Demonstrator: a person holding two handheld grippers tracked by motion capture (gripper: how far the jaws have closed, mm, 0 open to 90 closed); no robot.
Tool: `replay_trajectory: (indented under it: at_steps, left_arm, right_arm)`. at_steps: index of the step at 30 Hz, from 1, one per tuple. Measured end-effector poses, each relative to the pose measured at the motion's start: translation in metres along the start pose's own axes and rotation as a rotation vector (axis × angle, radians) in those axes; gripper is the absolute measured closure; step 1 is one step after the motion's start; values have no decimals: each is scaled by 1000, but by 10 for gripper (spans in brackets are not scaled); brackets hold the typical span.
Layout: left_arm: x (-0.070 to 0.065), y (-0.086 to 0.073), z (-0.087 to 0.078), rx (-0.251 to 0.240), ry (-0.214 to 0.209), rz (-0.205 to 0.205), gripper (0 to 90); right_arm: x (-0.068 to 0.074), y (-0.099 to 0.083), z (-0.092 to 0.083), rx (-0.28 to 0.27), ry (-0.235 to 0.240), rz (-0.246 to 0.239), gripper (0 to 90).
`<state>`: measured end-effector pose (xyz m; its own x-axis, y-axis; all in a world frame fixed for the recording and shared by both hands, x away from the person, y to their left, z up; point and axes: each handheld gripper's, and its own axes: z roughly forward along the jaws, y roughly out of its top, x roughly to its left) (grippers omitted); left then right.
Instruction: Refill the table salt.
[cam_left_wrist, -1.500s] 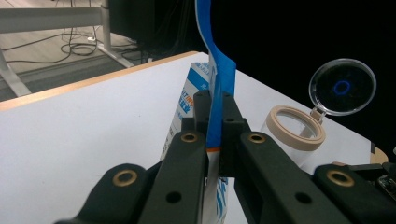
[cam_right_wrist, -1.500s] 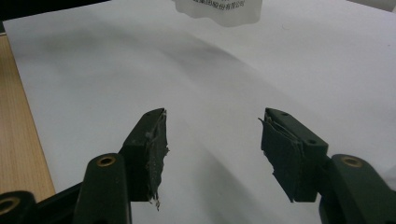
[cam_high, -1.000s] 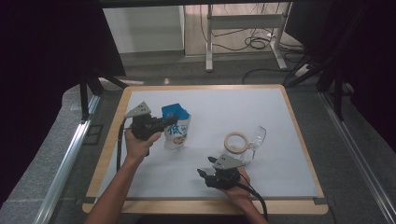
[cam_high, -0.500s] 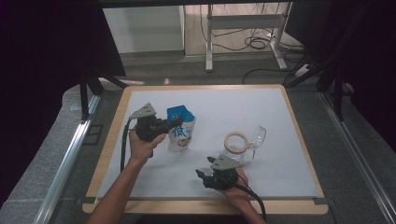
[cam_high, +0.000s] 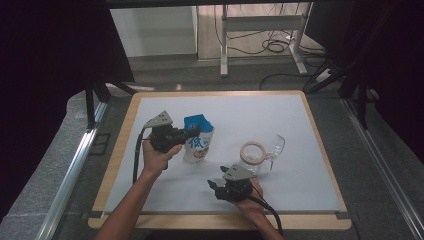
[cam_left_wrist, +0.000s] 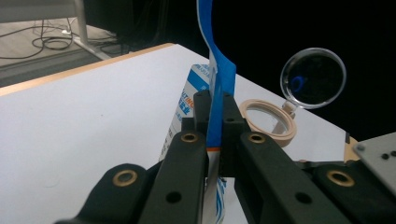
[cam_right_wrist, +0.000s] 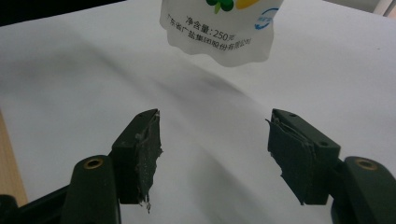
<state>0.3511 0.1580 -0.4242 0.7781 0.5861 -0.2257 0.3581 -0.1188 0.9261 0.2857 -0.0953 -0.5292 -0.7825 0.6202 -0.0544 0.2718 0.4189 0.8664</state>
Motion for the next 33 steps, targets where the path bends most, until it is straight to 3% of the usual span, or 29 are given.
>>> replay_trajectory:
  at_steps: [10,16,19,24,27,33]
  left_arm:
    - [-17,7,-3,-13,-52,9,900]
    - [-24,8,-4,-14,-61,3,900]
    - [-26,8,-4,-11,-63,8,900]
    - [-31,8,-2,-10,-72,10,900]
    - [-32,9,-2,-10,-73,14,900]
    - [-33,13,3,0,-76,13,900]
  right_arm:
    - [4,11,18,9,-63,2,329]
    - [1,15,27,12,-124,21,320]
    - [1,15,31,16,-132,15,317]
    - [5,22,38,2,-166,-19,312]
    - [5,24,42,-2,-182,-63,316]
    - [5,26,43,-21,-158,-121,353]
